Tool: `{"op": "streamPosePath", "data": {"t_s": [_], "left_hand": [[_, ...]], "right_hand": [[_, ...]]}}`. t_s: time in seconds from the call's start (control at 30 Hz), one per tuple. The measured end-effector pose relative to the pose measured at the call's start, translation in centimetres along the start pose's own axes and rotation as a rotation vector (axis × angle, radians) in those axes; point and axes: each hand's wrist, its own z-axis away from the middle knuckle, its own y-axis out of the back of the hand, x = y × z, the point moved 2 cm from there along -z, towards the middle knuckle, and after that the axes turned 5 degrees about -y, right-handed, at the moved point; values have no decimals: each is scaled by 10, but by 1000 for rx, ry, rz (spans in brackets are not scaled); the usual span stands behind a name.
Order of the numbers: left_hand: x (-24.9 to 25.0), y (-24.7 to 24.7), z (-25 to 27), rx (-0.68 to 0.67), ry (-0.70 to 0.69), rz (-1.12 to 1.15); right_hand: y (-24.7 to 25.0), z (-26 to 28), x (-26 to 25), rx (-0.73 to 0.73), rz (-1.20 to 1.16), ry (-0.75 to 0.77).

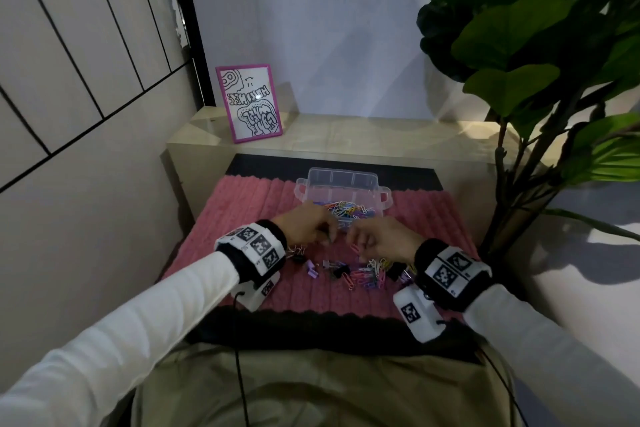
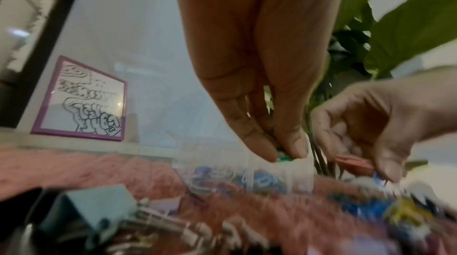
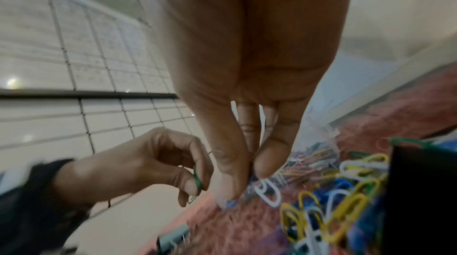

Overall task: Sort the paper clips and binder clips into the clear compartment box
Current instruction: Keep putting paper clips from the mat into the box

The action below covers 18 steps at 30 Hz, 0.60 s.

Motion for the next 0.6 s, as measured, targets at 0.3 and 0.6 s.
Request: {"op": "streamPosePath", "data": {"t_s": [0.3,0.6], "left_hand": [[-16,68,1,393,128,392],[-28,56,-28,188,174,345]], "right_hand": [[54,-12,-2,262,-447,37],[54,-52,-5,381,-346,-63]]}}
